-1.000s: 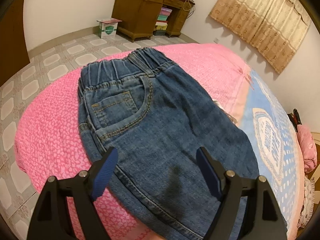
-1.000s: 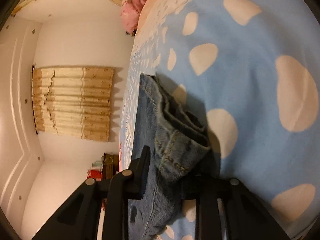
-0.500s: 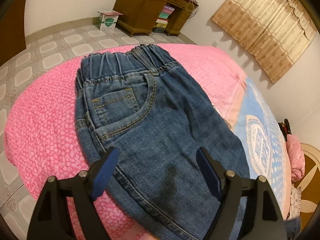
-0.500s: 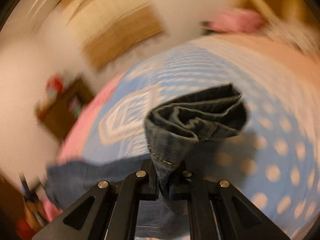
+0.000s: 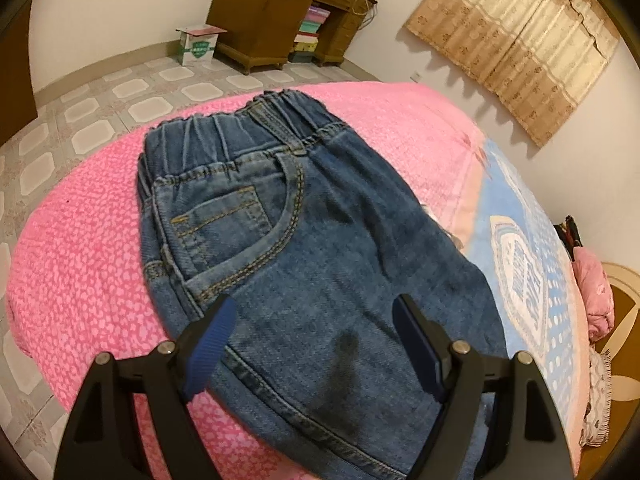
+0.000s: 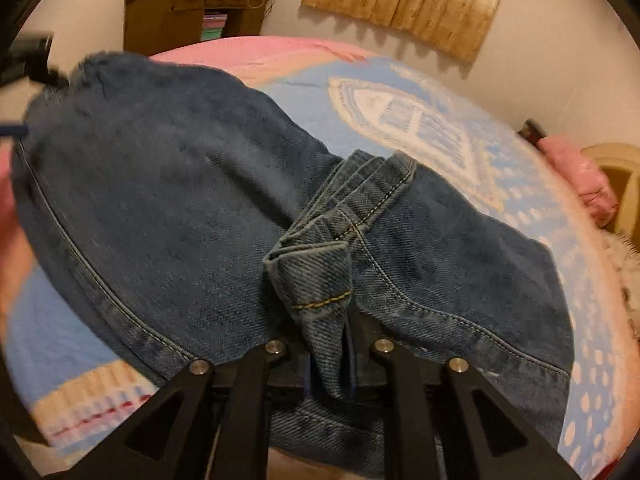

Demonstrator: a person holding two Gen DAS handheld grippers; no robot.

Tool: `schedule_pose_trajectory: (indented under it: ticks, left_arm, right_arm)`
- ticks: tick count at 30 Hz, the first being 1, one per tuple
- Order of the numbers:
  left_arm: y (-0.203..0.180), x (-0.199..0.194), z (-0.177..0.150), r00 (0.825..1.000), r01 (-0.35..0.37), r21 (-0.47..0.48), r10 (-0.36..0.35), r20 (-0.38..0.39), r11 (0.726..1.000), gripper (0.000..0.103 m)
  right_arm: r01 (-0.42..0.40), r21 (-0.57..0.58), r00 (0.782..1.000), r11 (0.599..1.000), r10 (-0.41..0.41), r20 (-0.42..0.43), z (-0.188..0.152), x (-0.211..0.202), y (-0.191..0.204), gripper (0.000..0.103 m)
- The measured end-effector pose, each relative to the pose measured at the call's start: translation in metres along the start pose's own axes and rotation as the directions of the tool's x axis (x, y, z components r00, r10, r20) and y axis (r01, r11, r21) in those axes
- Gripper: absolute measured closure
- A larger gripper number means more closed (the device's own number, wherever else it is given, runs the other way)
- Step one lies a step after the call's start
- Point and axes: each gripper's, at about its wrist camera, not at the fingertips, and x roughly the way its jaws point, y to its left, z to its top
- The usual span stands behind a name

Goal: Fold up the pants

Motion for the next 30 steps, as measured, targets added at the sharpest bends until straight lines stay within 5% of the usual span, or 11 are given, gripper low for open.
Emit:
schedule_pose_trajectory:
  ticks: [4,7,8,10,15,18,21,23,26,30]
  left_arm:
    - [0.002,0.004,0.001,1.000,0.014,-0.029,-0.014,-0.008,0.999,0.020]
    - [0.001,0.004,0.000,1.000,0.027,-0.024,-0.027,-0.012,0.999,0.020]
    - [0.001,0.004,0.000,0.999,0.028,-0.020,-0.028,-0.015,0.999,0.020]
    - [0.001,0.004,0.000,0.999,0.030,-0.019,-0.030,-0.016,0.999,0.020]
    - [0.000,0.005,-0.001,0.999,0.033,-0.024,-0.033,-0.019,0.999,0.020]
    - [-0.001,0.007,-0.001,0.999,0.031,-0.016,-0.032,-0.021,0.999,0.020]
    - [-0.001,0.007,0.000,0.999,0.035,-0.019,-0.035,-0.023,0.999,0.020]
    - [-0.001,0.008,0.000,0.999,0.036,-0.021,-0.036,-0.025,0.999,0.020]
    - [-0.001,0.009,0.001,0.999,0.037,-0.016,-0.038,-0.029,0.999,0.020]
    - [0.000,0.009,0.002,0.999,0.042,-0.024,-0.043,-0.030,0.999,0.020]
  right_arm:
    - [0.024,-0.106,1.000,0.994,-0.025,-0.005,-0.001,-0.001,0.002,0.079]
    - [0.199,-0.172,0.980,0.965,-0.197,0.030,-0.003,-0.006,0.009,0.038]
    - [0.301,-0.216,0.954,0.929,-0.293,0.070,-0.004,-0.006,0.014,0.023]
    - [0.405,-0.245,0.914,0.881,-0.383,0.133,-0.006,-0.007,0.019,0.014]
    - [0.330,-0.219,0.944,0.918,-0.316,0.100,0.001,0.002,0.010,0.014]
    - [0.337,-0.249,0.941,0.908,-0.315,0.126,0.006,-0.005,0.018,0.016]
    - [0.165,-0.243,0.977,0.956,-0.125,0.172,0.007,-0.035,0.033,0.016]
    - [0.021,-0.212,0.981,0.977,0.021,0.193,0.004,-0.060,0.037,0.017]
    - [-0.111,-0.082,0.972,0.990,0.125,0.197,0.008,-0.072,0.017,0.063]
    - [-0.133,0.035,0.981,0.990,0.127,0.145,0.011,-0.045,-0.034,0.069]
